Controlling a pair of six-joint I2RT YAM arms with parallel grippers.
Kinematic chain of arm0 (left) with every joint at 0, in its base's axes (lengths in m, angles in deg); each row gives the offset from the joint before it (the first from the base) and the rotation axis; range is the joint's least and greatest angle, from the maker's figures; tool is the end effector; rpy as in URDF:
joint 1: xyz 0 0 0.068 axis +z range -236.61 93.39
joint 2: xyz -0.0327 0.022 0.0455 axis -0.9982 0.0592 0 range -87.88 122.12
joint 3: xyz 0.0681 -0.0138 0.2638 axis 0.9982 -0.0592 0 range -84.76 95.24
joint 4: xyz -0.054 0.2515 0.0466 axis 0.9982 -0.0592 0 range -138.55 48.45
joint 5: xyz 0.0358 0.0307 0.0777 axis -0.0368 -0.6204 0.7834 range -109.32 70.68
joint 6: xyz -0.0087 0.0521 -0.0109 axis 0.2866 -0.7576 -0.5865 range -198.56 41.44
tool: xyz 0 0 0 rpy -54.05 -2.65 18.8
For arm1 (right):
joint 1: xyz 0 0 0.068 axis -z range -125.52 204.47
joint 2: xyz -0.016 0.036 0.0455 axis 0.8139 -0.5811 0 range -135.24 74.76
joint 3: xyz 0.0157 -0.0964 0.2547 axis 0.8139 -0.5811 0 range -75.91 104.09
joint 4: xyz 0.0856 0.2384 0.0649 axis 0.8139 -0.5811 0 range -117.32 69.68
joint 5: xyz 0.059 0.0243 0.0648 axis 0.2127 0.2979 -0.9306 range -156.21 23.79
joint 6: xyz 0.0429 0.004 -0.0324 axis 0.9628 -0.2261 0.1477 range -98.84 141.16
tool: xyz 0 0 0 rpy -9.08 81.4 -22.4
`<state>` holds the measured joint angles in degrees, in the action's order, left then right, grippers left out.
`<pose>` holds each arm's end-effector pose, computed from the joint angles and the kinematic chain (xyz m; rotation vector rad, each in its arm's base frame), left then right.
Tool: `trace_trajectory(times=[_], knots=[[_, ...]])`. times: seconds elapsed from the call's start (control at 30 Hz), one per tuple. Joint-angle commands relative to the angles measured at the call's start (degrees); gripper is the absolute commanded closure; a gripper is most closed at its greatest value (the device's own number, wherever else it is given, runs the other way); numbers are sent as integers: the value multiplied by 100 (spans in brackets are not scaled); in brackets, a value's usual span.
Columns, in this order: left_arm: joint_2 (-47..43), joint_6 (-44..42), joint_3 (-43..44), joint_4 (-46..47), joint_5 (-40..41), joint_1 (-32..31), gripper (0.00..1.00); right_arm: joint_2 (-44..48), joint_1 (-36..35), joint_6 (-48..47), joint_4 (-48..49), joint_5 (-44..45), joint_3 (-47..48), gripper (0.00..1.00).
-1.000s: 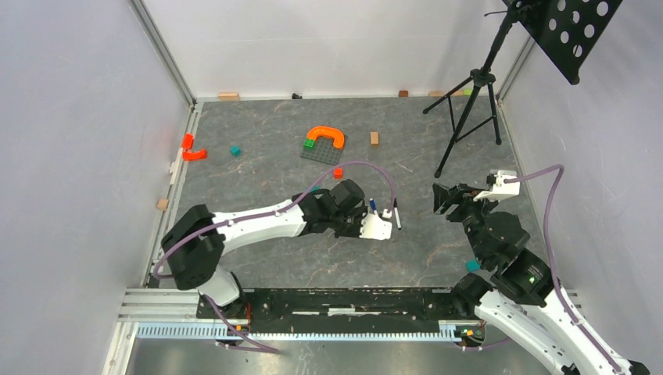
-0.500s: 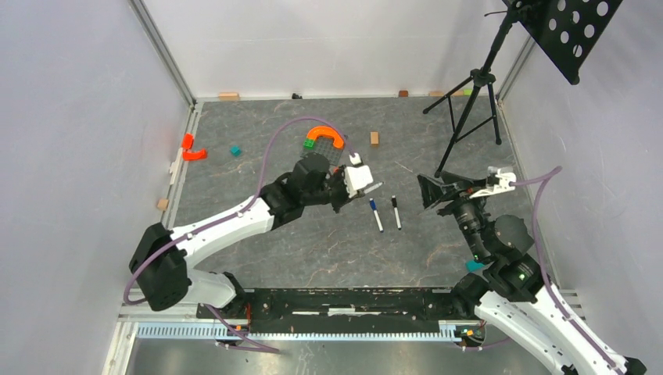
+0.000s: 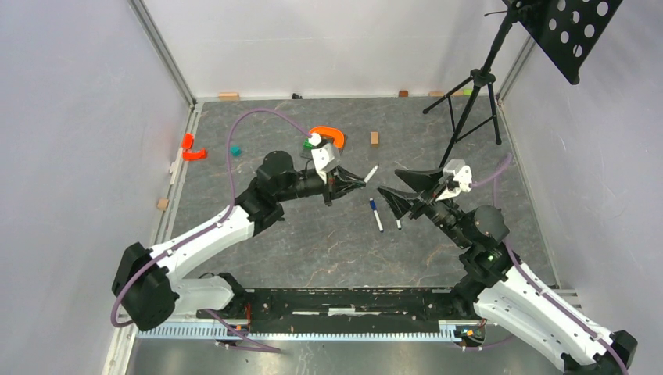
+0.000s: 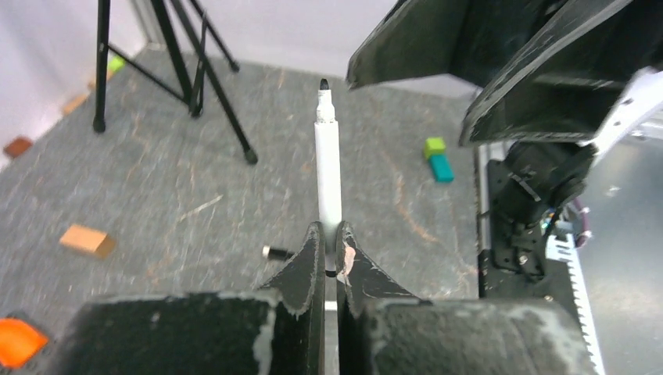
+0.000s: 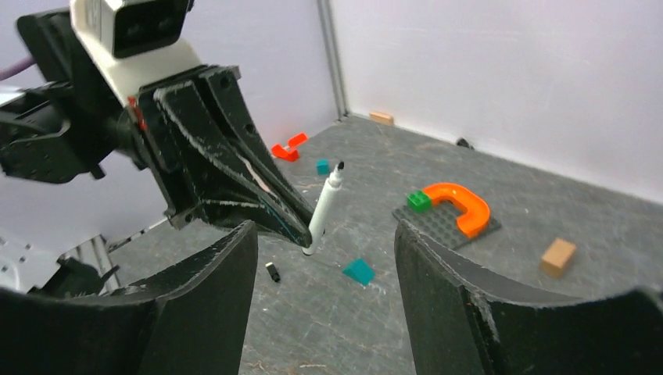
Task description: Insert the pens into the pen caps
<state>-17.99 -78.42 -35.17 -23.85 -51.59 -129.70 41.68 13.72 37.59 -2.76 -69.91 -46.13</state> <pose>0.1943 -0.2077 0.3279 1.0277 1.3676 -1.0238 0.1144 0.1018 0.3305 -0.3457 1.3327 0.8856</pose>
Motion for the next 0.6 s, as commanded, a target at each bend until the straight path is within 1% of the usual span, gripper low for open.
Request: trace_trajectory(times=[0.0, 0.1, 0.23, 0.4, 0.57], knots=[[-395, 652, -199, 1229, -861, 47, 98, 16, 14, -546, 950, -942, -148, 34], [-461, 869, -302, 1632, -1154, 46, 98, -119, 23, -539, 1140, -1155, -145, 39], [-459, 991, -310, 1763, -1422, 46, 98, -227, 20, -535, 1419, -1396, -125, 46], [-428, 1086, -313, 1867, -1629, 46, 98, -495, 15, -488, 1653, -1953, 10, 52], [-414, 1111, -336, 1923, -1686, 46, 98, -534, 15, -396, 1922, -2160, 19, 56]])
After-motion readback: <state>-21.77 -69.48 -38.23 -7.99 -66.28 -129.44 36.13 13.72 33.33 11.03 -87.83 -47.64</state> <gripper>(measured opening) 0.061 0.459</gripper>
